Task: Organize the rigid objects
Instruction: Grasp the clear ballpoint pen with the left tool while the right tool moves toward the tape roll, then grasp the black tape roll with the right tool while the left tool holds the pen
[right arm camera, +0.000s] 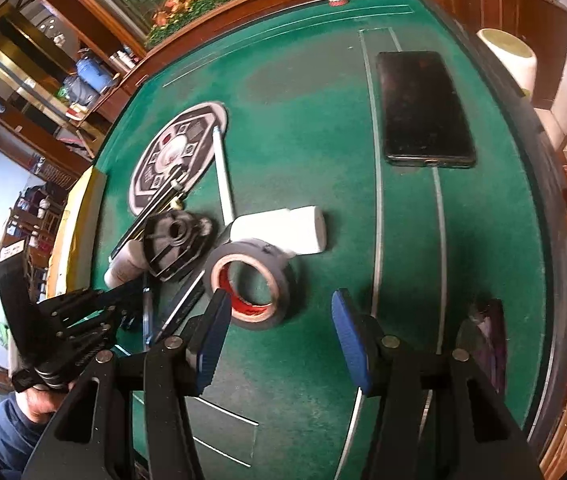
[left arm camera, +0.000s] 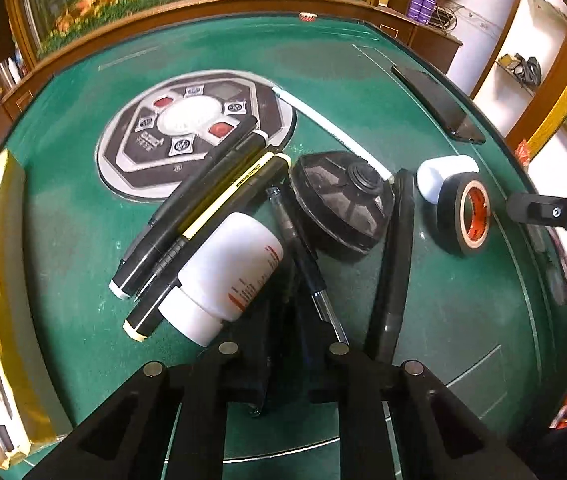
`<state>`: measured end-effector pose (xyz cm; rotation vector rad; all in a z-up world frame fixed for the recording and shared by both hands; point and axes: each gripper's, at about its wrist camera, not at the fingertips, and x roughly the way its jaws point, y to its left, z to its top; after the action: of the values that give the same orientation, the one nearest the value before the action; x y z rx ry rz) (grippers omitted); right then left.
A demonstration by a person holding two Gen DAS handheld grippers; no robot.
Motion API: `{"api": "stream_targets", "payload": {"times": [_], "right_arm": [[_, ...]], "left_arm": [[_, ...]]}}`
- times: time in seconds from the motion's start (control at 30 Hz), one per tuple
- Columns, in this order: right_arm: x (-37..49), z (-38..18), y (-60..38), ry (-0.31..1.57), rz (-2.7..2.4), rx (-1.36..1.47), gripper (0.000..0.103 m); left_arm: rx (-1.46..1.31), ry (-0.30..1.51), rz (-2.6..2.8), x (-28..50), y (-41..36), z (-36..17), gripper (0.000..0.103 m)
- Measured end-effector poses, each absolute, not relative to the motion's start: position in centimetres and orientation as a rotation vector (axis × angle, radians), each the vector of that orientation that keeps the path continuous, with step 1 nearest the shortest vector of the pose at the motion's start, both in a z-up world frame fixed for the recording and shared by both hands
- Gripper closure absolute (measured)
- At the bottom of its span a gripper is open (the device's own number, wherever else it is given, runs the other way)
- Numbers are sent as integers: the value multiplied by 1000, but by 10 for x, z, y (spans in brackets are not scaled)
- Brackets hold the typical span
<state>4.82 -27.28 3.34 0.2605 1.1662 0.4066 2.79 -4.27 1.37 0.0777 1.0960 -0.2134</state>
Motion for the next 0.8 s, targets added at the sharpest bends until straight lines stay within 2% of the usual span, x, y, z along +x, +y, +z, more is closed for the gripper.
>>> {"api": "stream_targets", "payload": {"times": [0.13,0.2,0.4,0.6,0.7,0.8], "right_arm": [[47,37,-264,1147,443,238,31],[47,38,-258,1141,453,210,29],[54,31,-237,1158,448,102,29],[65,15,-211,1183,397,-51,29],[64,11,-211,1180,393,-58,41],[61,13,-213,1173,398,-53,41]], "left_arm": [[8,1108,-202,9,-36,14,94],[-37,1120,-191,-1,-29,14,94],[-120,1125,-149,-22,-14,13,94],[-80,1124,-133,-15,-20,13,93],[-53,1105,-112,-7,-22,13,92],[-41,1092,-116,-4,-22,13,93]]}}
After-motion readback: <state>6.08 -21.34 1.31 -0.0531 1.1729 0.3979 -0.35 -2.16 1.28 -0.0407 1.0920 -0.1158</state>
